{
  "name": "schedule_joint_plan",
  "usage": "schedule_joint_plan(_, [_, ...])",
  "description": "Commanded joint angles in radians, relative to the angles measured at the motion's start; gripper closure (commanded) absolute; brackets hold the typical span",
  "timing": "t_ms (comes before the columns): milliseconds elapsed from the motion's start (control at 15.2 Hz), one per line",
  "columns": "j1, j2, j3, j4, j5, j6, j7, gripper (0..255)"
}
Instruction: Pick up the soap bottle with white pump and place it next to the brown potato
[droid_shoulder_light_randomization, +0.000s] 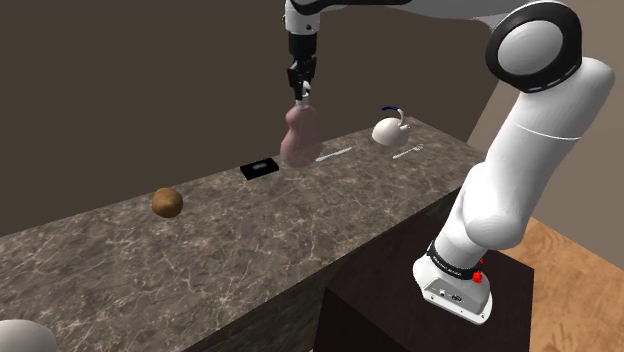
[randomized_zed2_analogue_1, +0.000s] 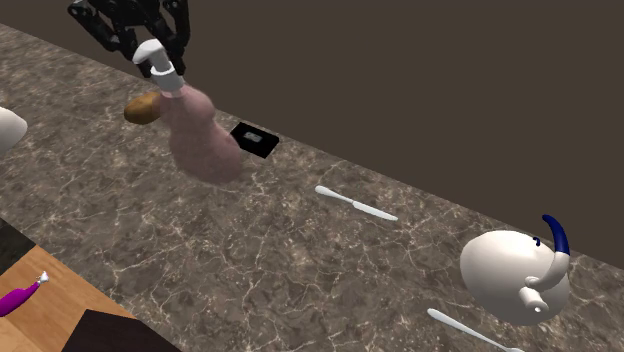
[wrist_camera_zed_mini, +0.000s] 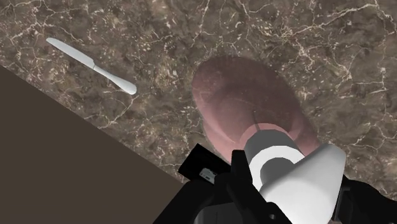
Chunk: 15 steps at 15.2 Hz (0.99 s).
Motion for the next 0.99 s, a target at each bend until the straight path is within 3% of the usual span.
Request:
schedule_joint_plan(0, [0.024, 0.014, 0.023, 0.018, 0.002, -0.004, 0.047, 255])
schedule_joint_plan(462, [0.103, 0.11, 0.092, 0.143, 0.007, -0.038, 0.196, 255])
schedule_joint_plan(924, [0.189, 0.264, 0.148, 0.357, 0.001, -0.103, 0.334, 255])
